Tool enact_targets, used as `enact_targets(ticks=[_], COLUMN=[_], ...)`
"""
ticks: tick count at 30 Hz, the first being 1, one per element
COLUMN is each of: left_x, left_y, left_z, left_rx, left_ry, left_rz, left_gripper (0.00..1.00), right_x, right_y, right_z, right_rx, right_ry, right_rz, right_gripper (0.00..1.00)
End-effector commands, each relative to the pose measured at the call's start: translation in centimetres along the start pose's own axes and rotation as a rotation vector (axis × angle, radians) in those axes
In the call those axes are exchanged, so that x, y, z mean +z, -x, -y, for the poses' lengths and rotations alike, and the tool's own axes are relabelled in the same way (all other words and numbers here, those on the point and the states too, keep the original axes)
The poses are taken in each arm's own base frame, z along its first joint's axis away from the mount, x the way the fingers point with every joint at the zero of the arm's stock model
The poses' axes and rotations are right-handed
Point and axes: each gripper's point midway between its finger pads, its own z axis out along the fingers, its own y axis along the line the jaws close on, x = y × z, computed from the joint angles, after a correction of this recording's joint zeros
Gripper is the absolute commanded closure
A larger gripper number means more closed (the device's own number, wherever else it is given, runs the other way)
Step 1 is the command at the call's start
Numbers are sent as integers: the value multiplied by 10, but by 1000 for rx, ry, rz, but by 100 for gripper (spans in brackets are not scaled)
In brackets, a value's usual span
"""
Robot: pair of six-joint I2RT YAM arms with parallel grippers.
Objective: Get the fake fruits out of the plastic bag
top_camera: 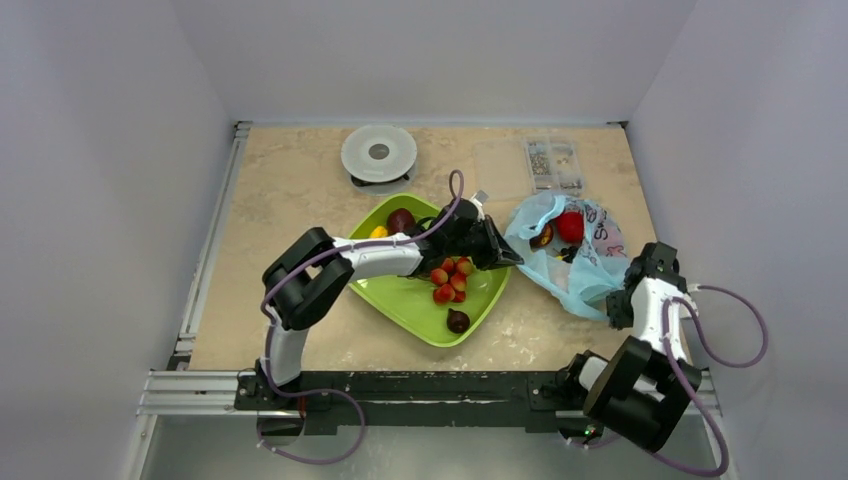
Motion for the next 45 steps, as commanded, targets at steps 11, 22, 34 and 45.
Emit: enact_targets(ticks=[11,22,34,45], left_x=[-5,-7,-19,-20], left_y=[18,21,19,23], left_z=[26,22,25,19], left_rx=[52,67,145,160], left_ry=[-72,-64,-17,53], left_rz=[36,30,3,24], left_gripper=[100,100,100,100], right_x=[-111,-224,-176,-115], right_y=[31,54,-83,-103], right_z=[-29,-89,-163,-217], right_rx=[-127,-540,-805,-686], right_ry=[284,710,943,954], right_rz=[138,323,-24,25], right_gripper=[16,8,62,63])
